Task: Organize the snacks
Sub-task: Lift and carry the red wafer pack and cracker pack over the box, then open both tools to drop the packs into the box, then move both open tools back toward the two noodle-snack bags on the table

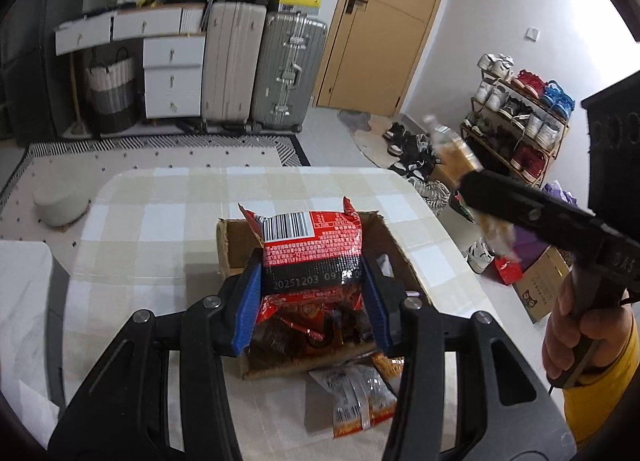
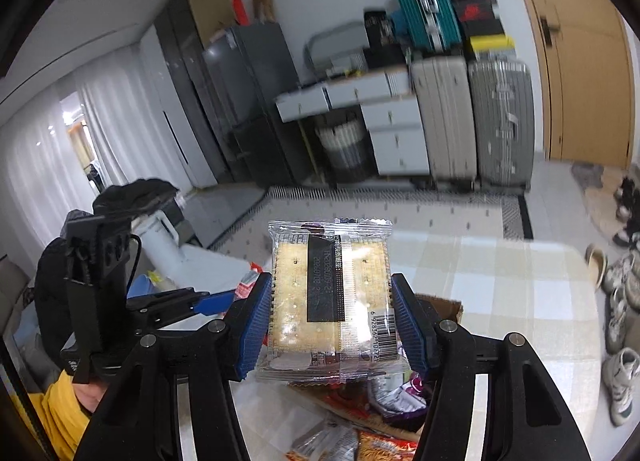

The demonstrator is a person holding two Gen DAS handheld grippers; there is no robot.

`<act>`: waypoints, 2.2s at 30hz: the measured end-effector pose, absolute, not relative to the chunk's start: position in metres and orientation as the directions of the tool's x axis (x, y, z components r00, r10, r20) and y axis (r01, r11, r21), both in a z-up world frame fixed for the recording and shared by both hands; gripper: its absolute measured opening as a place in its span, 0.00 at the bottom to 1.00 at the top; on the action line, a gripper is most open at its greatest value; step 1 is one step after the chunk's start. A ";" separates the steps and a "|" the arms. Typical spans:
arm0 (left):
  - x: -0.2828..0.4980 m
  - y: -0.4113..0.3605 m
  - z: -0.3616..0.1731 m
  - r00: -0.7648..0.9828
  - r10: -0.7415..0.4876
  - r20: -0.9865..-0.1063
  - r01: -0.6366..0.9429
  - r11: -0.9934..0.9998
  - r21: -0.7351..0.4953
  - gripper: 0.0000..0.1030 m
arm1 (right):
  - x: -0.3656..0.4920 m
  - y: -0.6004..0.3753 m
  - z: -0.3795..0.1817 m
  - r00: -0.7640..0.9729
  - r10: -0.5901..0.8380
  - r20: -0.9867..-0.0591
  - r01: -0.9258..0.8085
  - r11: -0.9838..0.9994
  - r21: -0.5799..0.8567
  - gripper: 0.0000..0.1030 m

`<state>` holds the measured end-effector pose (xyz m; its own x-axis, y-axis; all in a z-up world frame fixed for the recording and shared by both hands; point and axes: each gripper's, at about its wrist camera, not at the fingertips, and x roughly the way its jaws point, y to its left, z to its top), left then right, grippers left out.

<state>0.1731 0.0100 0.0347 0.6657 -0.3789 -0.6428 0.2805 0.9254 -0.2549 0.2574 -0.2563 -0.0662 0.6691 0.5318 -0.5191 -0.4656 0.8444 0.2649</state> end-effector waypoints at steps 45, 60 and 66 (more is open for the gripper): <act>0.247 -0.011 -0.044 0.531 -0.415 -0.739 0.340 0.903 -0.263 0.51 | 0.319 -0.264 -0.140 0.551 0.485 -0.679 -0.382 0.870 0.312 0.65; 0.180 -0.005 0.016 0.660 -0.355 -0.662 0.320 0.930 -0.180 0.62 | 0.262 -0.264 -0.090 0.650 0.499 -0.573 -0.423 0.864 0.273 0.68; 0.132 -0.007 0.052 0.717 -0.344 -0.607 0.325 0.935 -0.145 0.74 | 0.219 -0.262 -0.063 0.700 0.506 -0.503 -0.457 0.860 0.229 0.72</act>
